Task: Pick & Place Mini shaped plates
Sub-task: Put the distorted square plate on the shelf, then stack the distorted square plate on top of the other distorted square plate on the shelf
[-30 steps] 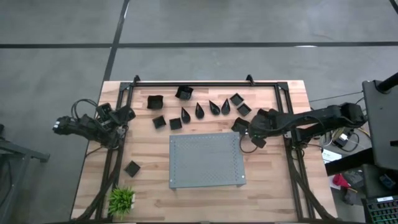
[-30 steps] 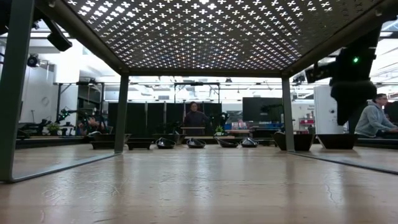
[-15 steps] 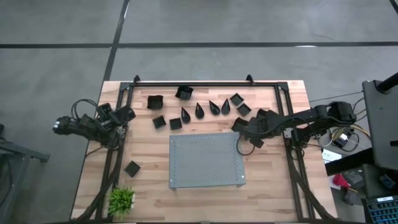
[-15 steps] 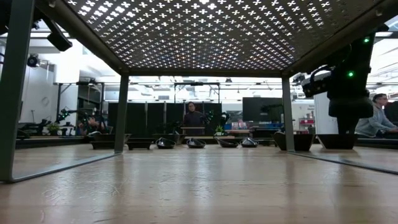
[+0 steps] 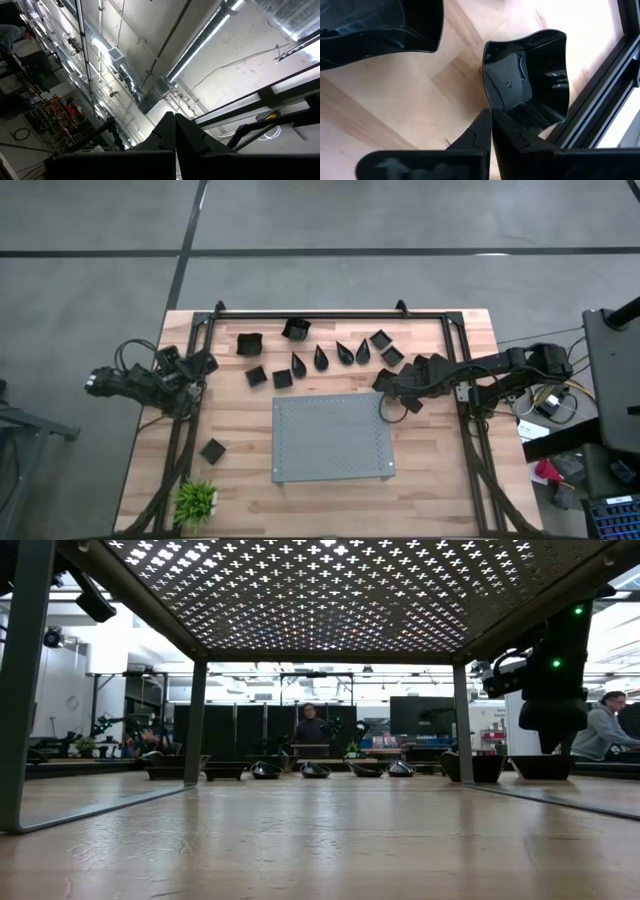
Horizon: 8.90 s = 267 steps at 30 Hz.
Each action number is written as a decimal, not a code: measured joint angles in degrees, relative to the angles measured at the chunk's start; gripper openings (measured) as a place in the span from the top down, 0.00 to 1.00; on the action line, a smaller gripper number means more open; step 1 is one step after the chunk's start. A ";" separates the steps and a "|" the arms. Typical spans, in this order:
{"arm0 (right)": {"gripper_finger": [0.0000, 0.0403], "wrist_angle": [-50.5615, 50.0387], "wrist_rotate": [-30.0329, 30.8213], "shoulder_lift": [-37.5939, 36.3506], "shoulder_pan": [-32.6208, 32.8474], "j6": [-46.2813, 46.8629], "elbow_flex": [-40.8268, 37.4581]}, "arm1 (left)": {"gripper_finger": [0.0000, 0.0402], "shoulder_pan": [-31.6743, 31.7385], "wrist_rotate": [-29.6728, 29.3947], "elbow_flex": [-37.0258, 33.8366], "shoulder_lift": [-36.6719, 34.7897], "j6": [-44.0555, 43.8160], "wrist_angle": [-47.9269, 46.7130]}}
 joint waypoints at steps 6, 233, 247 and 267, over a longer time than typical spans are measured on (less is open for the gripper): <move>0.98 -0.27 -3.26 -0.04 -0.11 -0.14 0.51 | 1.00 -0.01 0.00 0.00 0.00 -0.58 0.00; 0.72 29.21 5.27 -14.58 12.18 92.68 -14.54 | 1.00 0.00 -3.89 -0.02 0.09 -7.04 -2.08; 0.73 39.21 4.60 -14.56 7.96 89.74 -19.23 | 1.00 -0.02 -3.89 -0.02 0.10 -6.51 -2.09; 0.98 39.23 2.94 -14.78 7.37 86.58 -21.35 | 1.00 0.00 -3.89 -0.02 0.11 -6.71 -2.08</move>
